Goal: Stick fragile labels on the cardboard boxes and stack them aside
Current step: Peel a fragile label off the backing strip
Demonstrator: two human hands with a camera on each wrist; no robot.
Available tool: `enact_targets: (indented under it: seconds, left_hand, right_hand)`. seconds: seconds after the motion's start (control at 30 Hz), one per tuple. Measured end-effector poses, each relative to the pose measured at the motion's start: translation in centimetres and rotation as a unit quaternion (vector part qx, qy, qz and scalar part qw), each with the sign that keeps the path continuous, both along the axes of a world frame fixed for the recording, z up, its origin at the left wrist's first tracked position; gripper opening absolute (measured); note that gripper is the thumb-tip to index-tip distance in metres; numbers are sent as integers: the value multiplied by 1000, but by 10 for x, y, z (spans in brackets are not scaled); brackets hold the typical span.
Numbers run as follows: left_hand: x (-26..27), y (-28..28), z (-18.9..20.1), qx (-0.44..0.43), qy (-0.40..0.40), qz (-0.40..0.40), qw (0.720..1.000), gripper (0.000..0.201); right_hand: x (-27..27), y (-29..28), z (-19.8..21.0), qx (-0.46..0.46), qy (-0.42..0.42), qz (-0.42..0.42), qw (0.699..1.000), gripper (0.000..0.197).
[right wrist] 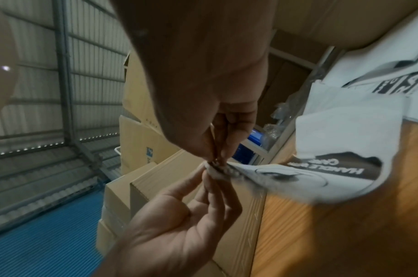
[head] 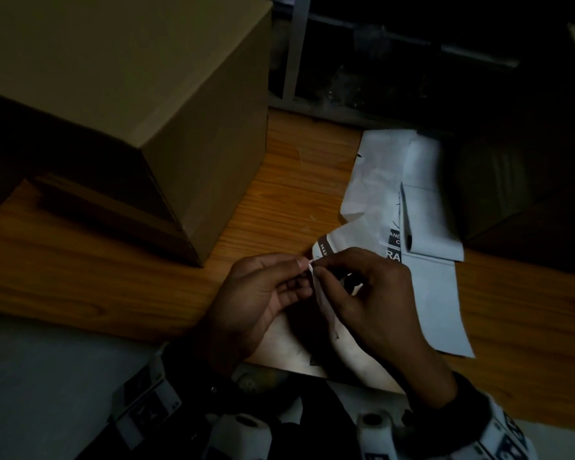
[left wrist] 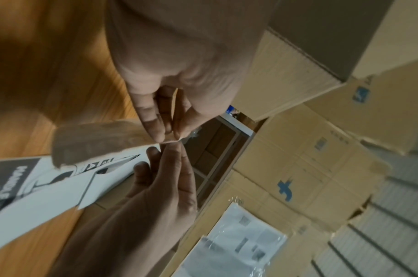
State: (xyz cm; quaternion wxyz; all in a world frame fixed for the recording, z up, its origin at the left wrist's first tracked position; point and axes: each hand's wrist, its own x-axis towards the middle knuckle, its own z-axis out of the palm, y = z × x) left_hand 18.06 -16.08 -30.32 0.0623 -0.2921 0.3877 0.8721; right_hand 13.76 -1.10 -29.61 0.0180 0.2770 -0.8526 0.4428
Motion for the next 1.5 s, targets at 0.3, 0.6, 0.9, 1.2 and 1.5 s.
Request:
enact_targets:
  seconds: [0.3,0.6,0.9,1.2,1.5]
  left_hand:
    - [4,0,-2,-43,38,-6,998,9]
    - [5,-6,2,-123,43,-30,991,23]
    - [6,-6,6,-199,55,-37,978,20]
    - [7,-6,-3,-237,55,-55,968,24]
    - [11,-5,-12,-208,58,-46,975,26]
  right_hand:
    - [9,-1,0,-31,-11,-20,999,10]
    - [11,-6,0,20,27,-8,999,12]
    - [8,-10,1,63,66,13,996,25]
    - [12,-10,2,108,64,29,992,25]
    - [12,-9,-1,-2,-75,-10,997,12]
